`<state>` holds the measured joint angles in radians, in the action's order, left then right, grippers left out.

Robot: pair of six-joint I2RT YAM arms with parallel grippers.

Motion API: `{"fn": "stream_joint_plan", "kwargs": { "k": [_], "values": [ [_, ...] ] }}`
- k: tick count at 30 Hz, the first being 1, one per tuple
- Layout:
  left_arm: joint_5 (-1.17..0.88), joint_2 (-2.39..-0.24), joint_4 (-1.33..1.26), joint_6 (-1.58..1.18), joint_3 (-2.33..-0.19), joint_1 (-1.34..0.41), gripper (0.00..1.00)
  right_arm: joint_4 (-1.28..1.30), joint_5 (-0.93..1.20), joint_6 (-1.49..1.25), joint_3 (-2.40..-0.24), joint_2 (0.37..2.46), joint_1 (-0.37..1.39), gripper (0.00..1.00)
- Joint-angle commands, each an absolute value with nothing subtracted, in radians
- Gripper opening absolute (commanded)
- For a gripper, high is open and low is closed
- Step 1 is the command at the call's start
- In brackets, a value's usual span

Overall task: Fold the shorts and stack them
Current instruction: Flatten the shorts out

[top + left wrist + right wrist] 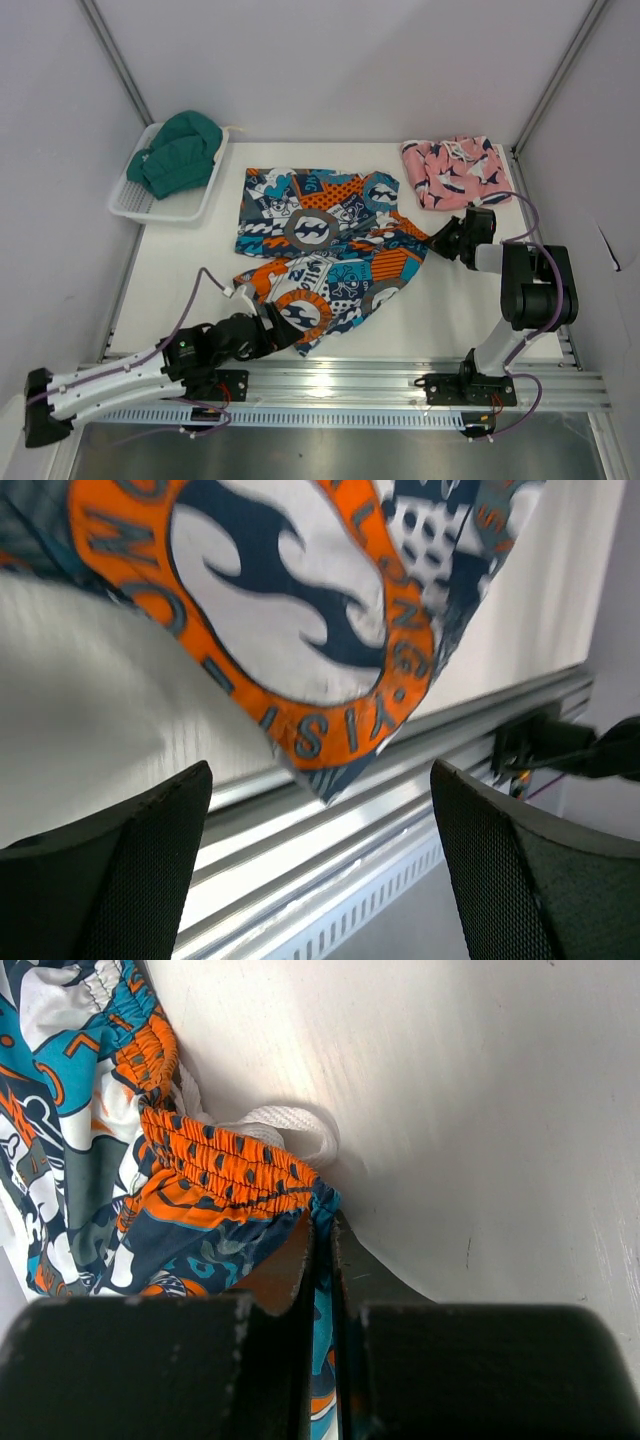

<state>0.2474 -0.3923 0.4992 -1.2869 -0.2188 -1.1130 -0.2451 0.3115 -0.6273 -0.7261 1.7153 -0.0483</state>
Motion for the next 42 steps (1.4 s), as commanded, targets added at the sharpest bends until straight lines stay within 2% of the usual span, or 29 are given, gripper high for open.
{"fn": "stream_joint_plan", "kwargs": {
  "k": [1,5,11,14,15,23,26,27,29,30,32,36,40,42],
  "values": [
    [0.399,-0.506,0.424,-1.405,-0.264,-1.245,0.91,-0.270,0.305,-0.612,-0.741,1.698,-0.058,0.00],
    [0.459,-0.575,0.385,-1.459,-0.275,-1.339,0.91,-0.273,0.313,-0.617,-0.739,1.701,-0.061,0.00],
    [0.474,-0.650,0.284,-1.445,-0.281,-1.350,0.82,-0.279,0.321,-0.621,-0.736,1.704,-0.067,0.00],
    [0.491,-0.687,0.238,-1.425,-0.288,-1.348,0.68,-0.285,0.327,-0.624,-0.735,1.706,-0.071,0.00],
    [0.500,-0.698,0.232,-1.421,-0.288,-1.350,0.60,-0.285,0.328,-0.624,-0.733,1.706,-0.071,0.00],
    [0.440,-0.823,0.028,-1.397,-0.249,-1.350,0.48,-0.296,0.339,-0.634,-0.730,1.710,-0.080,0.00],
    [0.419,-0.879,-0.008,-1.394,-0.245,-1.353,0.33,-0.299,0.344,-0.635,-0.727,1.709,-0.081,0.00],
    [0.417,-0.882,-0.030,-1.393,-0.245,-1.353,0.24,-0.298,0.342,-0.635,-0.727,1.709,-0.083,0.00],
    [0.423,-0.874,-0.025,-1.388,-0.253,-1.353,0.11,-0.292,0.336,-0.635,-0.727,1.706,-0.081,0.00],
    [0.429,-0.846,-0.003,-1.390,-0.256,-1.353,0.00,-0.284,0.325,-0.635,-0.729,1.700,-0.077,0.00],
    [0.455,-0.790,0.076,-1.393,-0.271,-1.351,0.00,-0.240,0.284,-0.632,-0.739,1.692,-0.071,0.00],
    [0.498,-0.553,0.282,-1.396,-0.262,-1.332,0.00,-0.180,0.164,-0.623,-0.742,1.651,-0.026,0.00],
    [0.523,-0.223,0.596,-1.407,-0.282,-1.318,0.00,-0.079,-0.021,-0.661,-0.756,1.611,-0.003,0.00],
    [0.525,-0.146,0.675,-1.413,-0.291,-1.316,0.00,-0.049,-0.035,-0.672,-0.775,1.608,-0.003,0.00]
  ]
}}
